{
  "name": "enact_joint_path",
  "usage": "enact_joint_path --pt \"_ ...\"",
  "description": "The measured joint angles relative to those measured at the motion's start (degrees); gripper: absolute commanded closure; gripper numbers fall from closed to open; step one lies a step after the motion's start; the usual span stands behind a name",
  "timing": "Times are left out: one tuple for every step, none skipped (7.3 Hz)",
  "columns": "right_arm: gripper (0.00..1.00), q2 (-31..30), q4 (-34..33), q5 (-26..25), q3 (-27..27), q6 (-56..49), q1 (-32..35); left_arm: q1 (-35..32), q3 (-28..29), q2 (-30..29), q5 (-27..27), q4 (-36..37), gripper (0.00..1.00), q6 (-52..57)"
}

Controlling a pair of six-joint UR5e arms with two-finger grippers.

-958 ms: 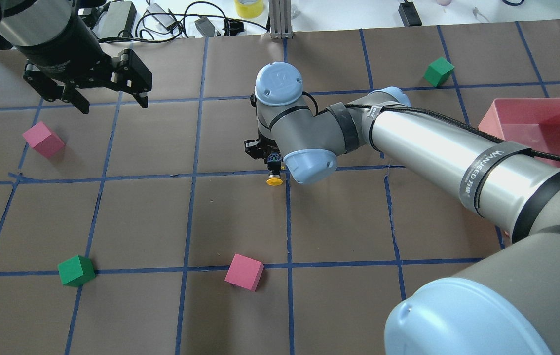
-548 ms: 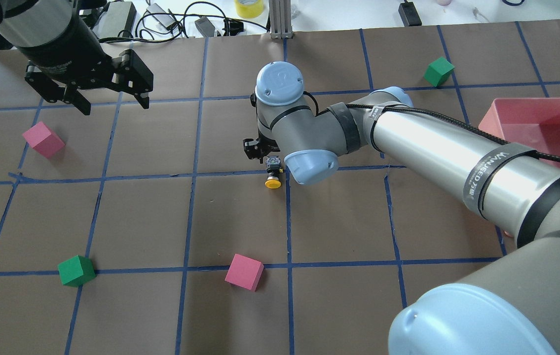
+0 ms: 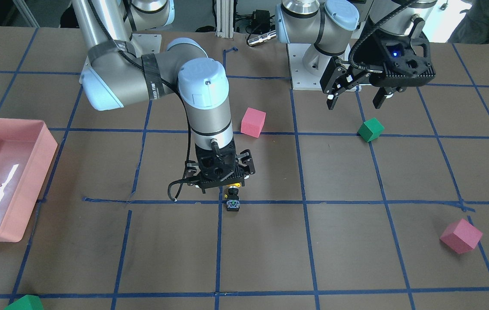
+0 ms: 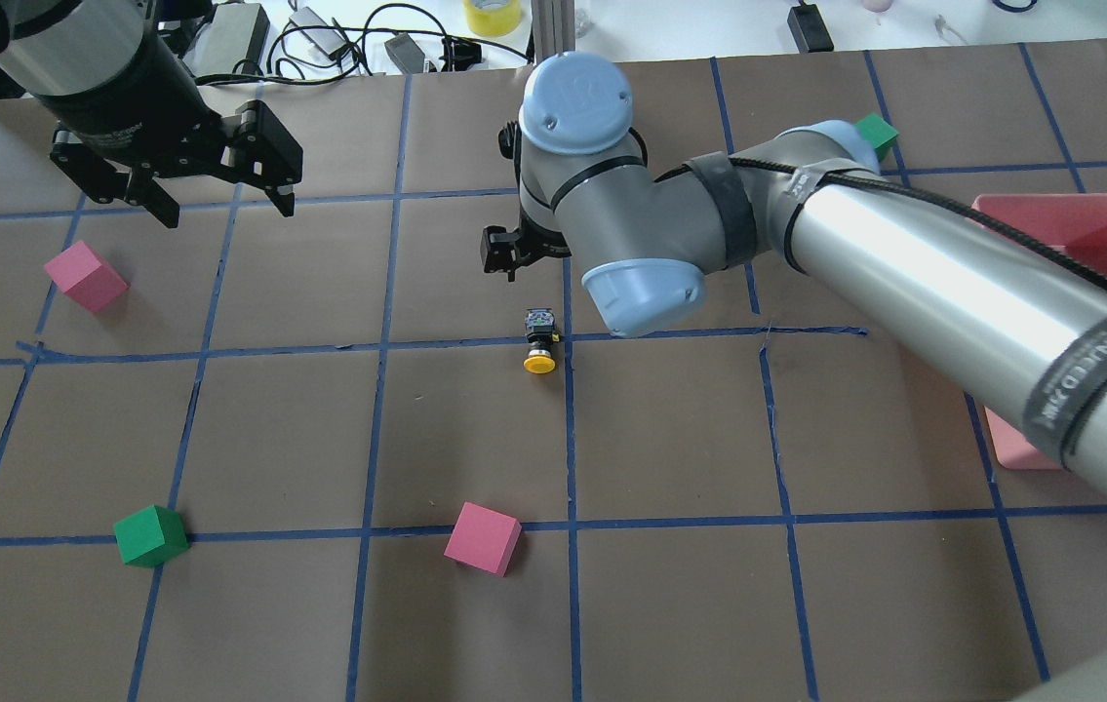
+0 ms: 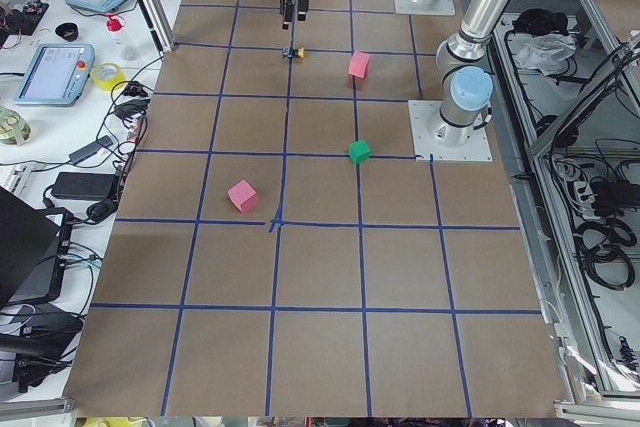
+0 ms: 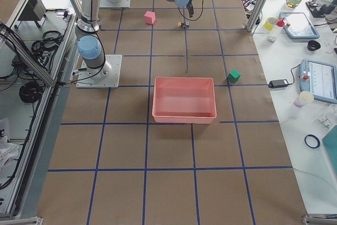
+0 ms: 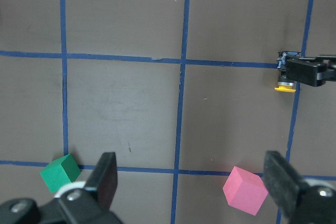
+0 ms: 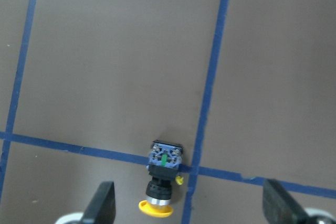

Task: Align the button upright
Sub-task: 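Carry the button to the table center and set it down, then open and raise the right gripper away from the button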

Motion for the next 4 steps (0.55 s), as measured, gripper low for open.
enact_joint_path --pt "0.0 -4.9 9.2 0.4 -1.6 -2.0 -4.6 0.0 0.2 -0.2 0.1 0.9 0.0 0.1" --pt "0.0 -9.1 18.9 0.6 -4.1 -4.8 -9.4 0.0 0.2 -0.4 0.2 1.7 0.0 0.1" --pt "0.0 -12.2 28.4 0.7 -7.6 -6.8 -13.2 -0.1 0.2 -0.7 0.1 2.7 0.0 -0.2" --pt "0.0 -14.5 35.8 0.8 -11.4 -7.8 -15.4 -0.2 0.2 -0.8 0.0 4.4 0.0 -0.4"
